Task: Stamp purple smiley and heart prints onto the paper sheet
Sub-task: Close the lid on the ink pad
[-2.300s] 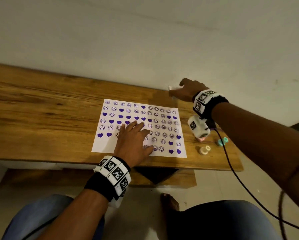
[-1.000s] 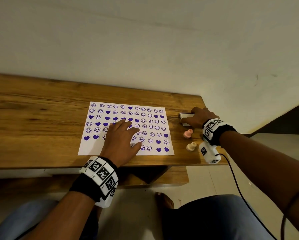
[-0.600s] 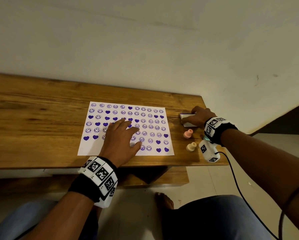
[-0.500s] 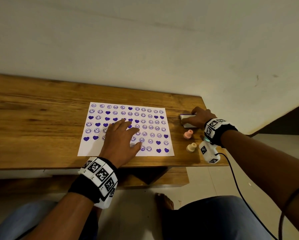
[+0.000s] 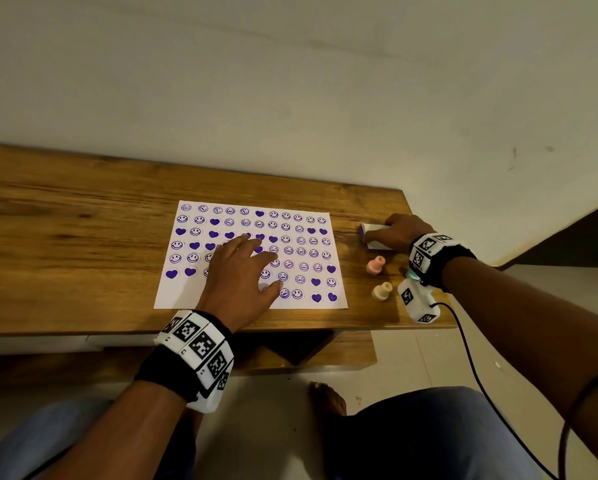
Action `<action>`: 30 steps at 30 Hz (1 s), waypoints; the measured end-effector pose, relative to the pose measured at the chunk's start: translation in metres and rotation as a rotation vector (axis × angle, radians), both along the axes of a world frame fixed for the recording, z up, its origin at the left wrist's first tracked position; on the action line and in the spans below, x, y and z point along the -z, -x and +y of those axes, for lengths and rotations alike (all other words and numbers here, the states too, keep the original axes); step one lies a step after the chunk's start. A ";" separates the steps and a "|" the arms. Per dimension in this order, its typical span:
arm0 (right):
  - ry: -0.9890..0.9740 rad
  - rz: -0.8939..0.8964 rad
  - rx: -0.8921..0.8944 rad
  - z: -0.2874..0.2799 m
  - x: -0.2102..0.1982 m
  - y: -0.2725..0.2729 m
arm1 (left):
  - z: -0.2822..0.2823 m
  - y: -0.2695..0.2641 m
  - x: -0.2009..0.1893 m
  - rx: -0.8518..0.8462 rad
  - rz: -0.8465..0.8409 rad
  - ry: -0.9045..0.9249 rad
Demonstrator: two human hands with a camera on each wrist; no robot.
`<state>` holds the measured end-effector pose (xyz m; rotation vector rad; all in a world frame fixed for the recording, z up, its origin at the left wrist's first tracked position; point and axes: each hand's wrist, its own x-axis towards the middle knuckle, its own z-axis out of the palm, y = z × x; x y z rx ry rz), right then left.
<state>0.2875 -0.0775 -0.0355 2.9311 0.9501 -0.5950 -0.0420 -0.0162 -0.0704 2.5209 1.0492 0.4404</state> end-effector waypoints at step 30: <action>0.038 -0.012 -0.051 -0.003 0.003 0.002 | 0.001 0.001 0.001 0.002 -0.014 -0.004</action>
